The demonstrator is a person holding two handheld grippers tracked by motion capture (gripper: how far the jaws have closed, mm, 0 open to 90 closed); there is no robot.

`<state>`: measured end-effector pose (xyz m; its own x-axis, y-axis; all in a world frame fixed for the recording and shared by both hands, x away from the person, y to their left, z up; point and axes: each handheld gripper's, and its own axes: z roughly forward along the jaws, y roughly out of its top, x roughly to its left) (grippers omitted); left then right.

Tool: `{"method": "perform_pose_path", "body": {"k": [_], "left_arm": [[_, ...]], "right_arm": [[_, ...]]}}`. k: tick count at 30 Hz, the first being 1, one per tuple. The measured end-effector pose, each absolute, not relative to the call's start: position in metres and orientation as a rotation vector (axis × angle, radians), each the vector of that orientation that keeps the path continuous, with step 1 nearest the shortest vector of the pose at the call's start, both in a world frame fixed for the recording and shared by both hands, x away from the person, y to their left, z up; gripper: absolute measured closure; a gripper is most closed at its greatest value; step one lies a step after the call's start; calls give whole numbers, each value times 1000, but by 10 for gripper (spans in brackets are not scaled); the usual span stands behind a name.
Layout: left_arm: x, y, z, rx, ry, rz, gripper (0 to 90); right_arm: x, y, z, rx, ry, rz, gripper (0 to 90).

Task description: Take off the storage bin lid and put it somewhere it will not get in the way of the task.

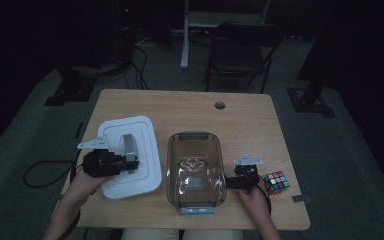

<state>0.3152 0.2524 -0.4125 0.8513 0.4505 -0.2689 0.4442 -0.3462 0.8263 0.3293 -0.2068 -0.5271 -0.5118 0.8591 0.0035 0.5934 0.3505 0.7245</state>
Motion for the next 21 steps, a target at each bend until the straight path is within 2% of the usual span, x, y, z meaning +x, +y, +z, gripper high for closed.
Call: {"method": "perform_pose_path", "body": {"k": [21], "left_arm": [[342, 227, -485, 2049, 648, -172, 724]], "right_arm": [[329, -207, -527, 1276, 2240, 964, 135]]}}
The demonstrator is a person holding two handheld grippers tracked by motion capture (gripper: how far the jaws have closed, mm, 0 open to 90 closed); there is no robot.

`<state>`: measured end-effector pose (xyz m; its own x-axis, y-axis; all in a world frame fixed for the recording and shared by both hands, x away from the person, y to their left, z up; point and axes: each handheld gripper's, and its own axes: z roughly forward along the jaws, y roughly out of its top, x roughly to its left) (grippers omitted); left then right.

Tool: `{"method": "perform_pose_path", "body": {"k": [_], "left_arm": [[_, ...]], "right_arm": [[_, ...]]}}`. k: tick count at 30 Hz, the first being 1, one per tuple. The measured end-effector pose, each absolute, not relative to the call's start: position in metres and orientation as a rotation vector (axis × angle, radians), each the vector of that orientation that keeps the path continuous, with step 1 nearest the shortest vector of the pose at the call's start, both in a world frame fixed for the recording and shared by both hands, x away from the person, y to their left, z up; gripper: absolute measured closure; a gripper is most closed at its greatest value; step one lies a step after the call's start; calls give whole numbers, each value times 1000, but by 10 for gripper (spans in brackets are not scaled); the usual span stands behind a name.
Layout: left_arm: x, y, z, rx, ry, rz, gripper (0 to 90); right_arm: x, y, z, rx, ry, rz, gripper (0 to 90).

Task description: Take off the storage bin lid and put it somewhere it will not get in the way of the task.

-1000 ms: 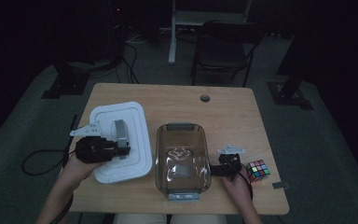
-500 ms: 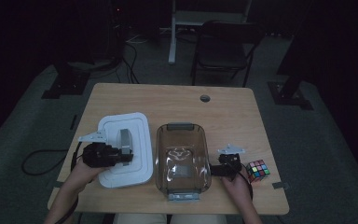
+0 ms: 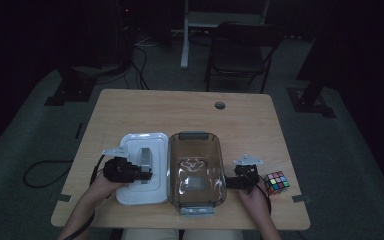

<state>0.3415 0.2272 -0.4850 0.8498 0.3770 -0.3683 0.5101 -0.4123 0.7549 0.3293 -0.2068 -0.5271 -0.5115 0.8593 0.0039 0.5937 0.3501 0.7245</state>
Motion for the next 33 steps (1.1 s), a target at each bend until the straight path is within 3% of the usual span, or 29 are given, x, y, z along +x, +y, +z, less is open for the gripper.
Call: {"method": "perform_pose_path", "body": {"k": [18, 27, 33], "left_arm": [[353, 220, -523, 2055, 694, -231, 700], [349, 220, -517, 2072, 730, -145, 497], [347, 230, -513, 2058, 776, -92, 490]], "right_arm": [[329, -207, -527, 1276, 2240, 964, 135], [329, -207, -527, 1276, 2241, 964, 135], [329, -207, -527, 1275, 2241, 964, 135]]}}
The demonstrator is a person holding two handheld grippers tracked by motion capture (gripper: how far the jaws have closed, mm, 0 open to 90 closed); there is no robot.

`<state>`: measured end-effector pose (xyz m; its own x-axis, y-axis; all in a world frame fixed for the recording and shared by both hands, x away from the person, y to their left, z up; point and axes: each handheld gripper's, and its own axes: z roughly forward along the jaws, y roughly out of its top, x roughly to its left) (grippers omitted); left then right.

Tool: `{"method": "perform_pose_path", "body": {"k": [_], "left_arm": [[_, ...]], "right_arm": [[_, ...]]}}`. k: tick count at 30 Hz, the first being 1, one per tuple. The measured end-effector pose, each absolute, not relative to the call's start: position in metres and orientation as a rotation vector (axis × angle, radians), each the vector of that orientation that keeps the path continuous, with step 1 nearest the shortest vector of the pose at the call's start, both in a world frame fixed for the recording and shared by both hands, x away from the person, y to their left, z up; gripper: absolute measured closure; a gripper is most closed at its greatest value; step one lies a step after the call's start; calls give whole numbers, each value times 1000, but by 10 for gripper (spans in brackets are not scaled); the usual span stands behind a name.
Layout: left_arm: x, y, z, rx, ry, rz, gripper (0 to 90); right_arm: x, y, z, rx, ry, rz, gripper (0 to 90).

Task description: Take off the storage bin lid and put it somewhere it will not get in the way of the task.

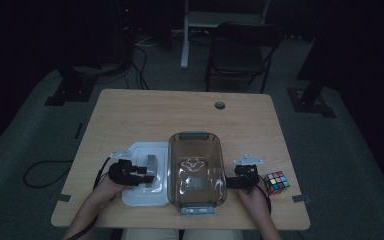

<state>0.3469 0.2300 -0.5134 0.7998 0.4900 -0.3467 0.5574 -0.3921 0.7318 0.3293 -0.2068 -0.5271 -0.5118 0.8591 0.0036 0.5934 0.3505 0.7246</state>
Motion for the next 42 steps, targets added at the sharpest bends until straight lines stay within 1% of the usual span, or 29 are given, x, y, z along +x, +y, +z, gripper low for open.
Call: {"method": "perform_pose_path", "body": {"k": [3, 4, 5, 7, 9, 10, 13, 14, 15, 16, 17, 18, 19, 20, 21, 22, 23, 24, 26, 27, 28, 29, 30, 31, 36, 38, 40, 41, 42], "left_arm": [[345, 233, -511, 2057, 784, -74, 489], [344, 235, -510, 2057, 788, -67, 481], [344, 235, -510, 2057, 788, -67, 446], [343, 237, -509, 2051, 808, -50, 446], [343, 241, -508, 2037, 831, -30, 414], [341, 244, -507, 2031, 855, 1, 415], [340, 248, -506, 2020, 875, 19, 409], [338, 251, -505, 1993, 897, 16, 365], [338, 251, -505, 1993, 897, 16, 345], [335, 254, -503, 1969, 899, 30, 344], [335, 254, -503, 1969, 899, 30, 320], [333, 257, -500, 1951, 912, 44, 272], [333, 257, -500, 1951, 912, 44, 269], [331, 259, -499, 1954, 937, 73, 263], [331, 259, -499, 1954, 937, 73, 205], [329, 261, -499, 1964, 971, 107, 158], [329, 261, -499, 1964, 971, 107, 158], [327, 263, -499, 1955, 991, 142, 153], [326, 265, -500, 1952, 1021, 157, 26], [326, 265, -500, 1952, 1021, 157, 7], [324, 267, -500, 1949, 1051, 198, 7], [324, 267, -500, 1949, 1051, 198, 7], [322, 271, -500, 1943, 1095, 238, 7], [322, 271, -500, 1943, 1095, 238, 7], [318, 284, -501, 1860, 1234, 334, 7], [317, 288, -502, 1858, 1281, 360, 6], [316, 290, -504, 1876, 1334, 415, 6], [316, 290, -504, 1876, 1334, 415, 7], [313, 293, -505, 1855, 1384, 453, 7]], "right_arm": [[329, -207, -527, 1276, 2241, 964, 135], [329, -207, -527, 1276, 2241, 964, 134], [329, -207, -527, 1276, 2241, 964, 134], [329, -207, -527, 1276, 2240, 964, 134], [329, -207, -527, 1276, 2240, 964, 135], [329, -207, -527, 1275, 2241, 964, 134], [329, -207, -527, 1276, 2240, 964, 134], [329, -207, -527, 1276, 2240, 964, 135], [329, -207, -527, 1276, 2240, 964, 135], [329, -207, -527, 1276, 2240, 964, 134], [329, -207, -527, 1276, 2240, 964, 134], [329, -207, -527, 1276, 2241, 964, 135], [329, -207, -527, 1276, 2241, 964, 135], [329, -207, -527, 1276, 2240, 964, 135], [329, -207, -527, 1276, 2240, 964, 135], [329, -207, -527, 1276, 2240, 964, 135], [329, -207, -527, 1276, 2240, 964, 135], [329, -207, -527, 1276, 2240, 964, 134], [329, -207, -527, 1276, 2241, 964, 135], [329, -207, -527, 1276, 2241, 964, 135], [329, -207, -527, 1276, 2240, 964, 135], [329, -207, -527, 1276, 2240, 964, 135], [329, -207, -527, 1276, 2241, 964, 135], [329, -207, -527, 1276, 2241, 964, 135], [329, -207, -527, 1276, 2240, 964, 135], [329, -207, -527, 1276, 2240, 964, 135], [329, -207, -527, 1276, 2240, 964, 135], [329, -207, -527, 1276, 2241, 964, 134], [329, -207, -527, 1276, 2240, 964, 135]]}}
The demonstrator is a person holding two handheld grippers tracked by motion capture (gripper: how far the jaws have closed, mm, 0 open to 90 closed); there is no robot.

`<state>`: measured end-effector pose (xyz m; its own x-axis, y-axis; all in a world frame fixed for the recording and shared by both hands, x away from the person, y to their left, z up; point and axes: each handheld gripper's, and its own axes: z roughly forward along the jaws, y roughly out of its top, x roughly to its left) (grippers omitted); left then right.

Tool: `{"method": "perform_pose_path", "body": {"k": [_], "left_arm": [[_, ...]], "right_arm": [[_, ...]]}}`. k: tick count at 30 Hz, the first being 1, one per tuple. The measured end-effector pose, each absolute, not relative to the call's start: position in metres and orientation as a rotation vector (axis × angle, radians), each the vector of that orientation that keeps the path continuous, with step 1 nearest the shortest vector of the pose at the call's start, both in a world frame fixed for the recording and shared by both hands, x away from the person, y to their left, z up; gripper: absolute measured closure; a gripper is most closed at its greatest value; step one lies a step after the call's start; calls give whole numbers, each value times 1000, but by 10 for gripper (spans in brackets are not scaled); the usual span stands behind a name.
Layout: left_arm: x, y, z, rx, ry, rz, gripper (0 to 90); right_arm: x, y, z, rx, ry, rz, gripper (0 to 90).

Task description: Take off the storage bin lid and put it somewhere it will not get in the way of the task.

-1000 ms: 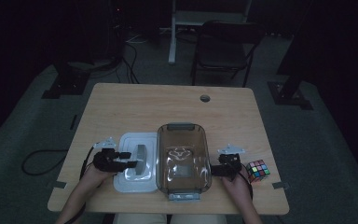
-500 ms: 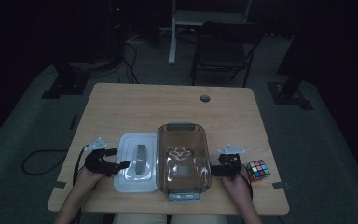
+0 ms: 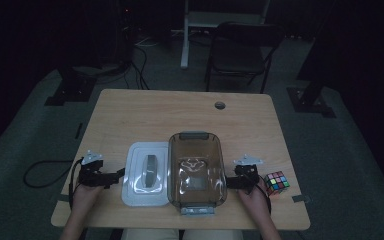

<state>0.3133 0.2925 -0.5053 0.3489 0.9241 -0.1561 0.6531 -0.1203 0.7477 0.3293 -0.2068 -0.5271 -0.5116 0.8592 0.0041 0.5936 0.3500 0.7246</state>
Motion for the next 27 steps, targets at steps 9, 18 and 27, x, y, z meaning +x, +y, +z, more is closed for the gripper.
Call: {"method": "perform_pose_path", "body": {"k": [9, 18, 27], "left_arm": [[311, 298, -511, 1872, 1508, 580, 7], [313, 297, -523, 1935, 1581, 637, 7], [315, 299, -524, 1907, 1615, 649, 7]], "right_arm": [[329, -207, -527, 1277, 2240, 964, 135], [329, -207, -527, 1276, 2241, 963, 135], [328, -205, -527, 1298, 2225, 954, 128]]}}
